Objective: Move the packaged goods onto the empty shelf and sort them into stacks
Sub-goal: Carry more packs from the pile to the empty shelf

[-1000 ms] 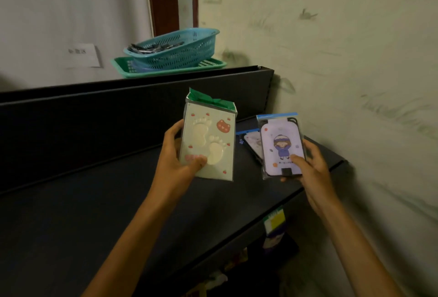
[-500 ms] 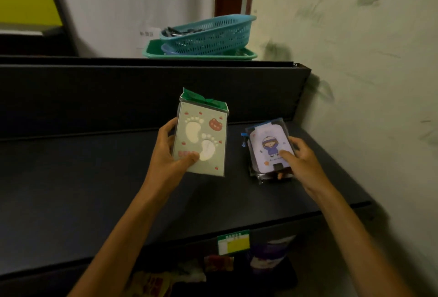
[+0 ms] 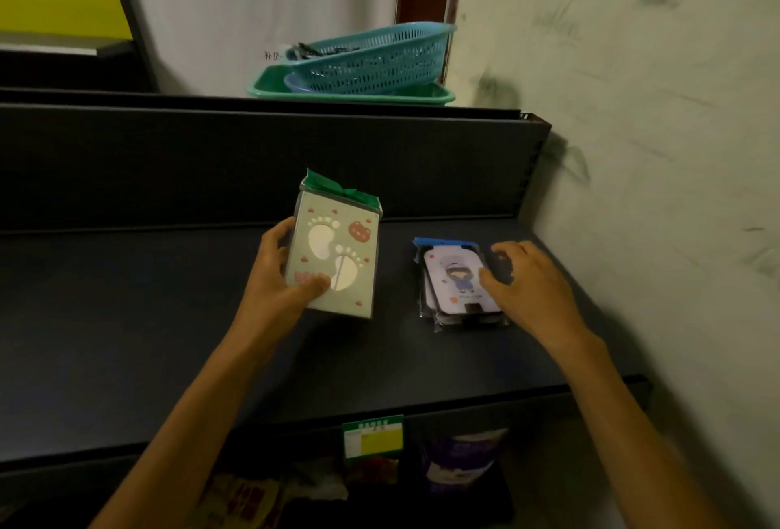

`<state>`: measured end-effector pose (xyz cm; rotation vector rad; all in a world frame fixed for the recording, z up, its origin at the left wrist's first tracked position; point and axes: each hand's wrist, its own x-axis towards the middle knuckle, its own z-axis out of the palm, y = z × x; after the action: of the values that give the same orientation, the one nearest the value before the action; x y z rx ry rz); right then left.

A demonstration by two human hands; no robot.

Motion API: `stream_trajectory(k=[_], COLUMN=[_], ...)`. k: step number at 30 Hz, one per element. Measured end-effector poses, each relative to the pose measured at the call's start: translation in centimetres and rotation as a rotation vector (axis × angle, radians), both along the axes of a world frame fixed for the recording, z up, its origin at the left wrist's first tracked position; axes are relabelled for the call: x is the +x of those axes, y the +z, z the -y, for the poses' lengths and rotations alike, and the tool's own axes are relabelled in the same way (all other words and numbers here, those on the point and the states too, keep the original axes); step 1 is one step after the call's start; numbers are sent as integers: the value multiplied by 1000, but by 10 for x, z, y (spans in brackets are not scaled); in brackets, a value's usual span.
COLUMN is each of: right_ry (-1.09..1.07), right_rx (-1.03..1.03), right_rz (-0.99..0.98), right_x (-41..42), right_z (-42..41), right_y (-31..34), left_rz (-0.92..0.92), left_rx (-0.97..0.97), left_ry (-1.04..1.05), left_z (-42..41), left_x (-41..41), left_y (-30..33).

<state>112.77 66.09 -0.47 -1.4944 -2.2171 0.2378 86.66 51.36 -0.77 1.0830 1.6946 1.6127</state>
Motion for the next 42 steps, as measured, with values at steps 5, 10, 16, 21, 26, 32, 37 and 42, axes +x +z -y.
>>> stream_trajectory(k=[5, 10, 16, 21, 26, 32, 37, 42], right_ry=[133, 162, 207, 243, 281, 376, 479, 546], right_rx=[54, 52, 46, 76, 71, 56, 18, 39], right_rz=[142, 135, 91, 61, 65, 25, 31, 38], right_x=[-7, -13, -20, -26, -39, -76, -118, -174], right_z=[-2, -2, -7, -7, -3, 21, 53, 98], right_y=[8, 8, 7, 7, 5, 6, 4, 10], left_rz=[52, 94, -118, -509, -837, -1040, -1065, -1060], left_rx=[-58, -204, -401, -550, -567, -578, -601, -607], left_ry=[-8, 0, 25, 66, 67, 103, 201, 308], left_z=[-9, -17, -18, -16, -2, 32, 76, 136], left_x=[-2, -5, -6, -5, -14, -34, -59, -101], left_y=[-3, -8, -9, -6, -3, 10, 7, 10])
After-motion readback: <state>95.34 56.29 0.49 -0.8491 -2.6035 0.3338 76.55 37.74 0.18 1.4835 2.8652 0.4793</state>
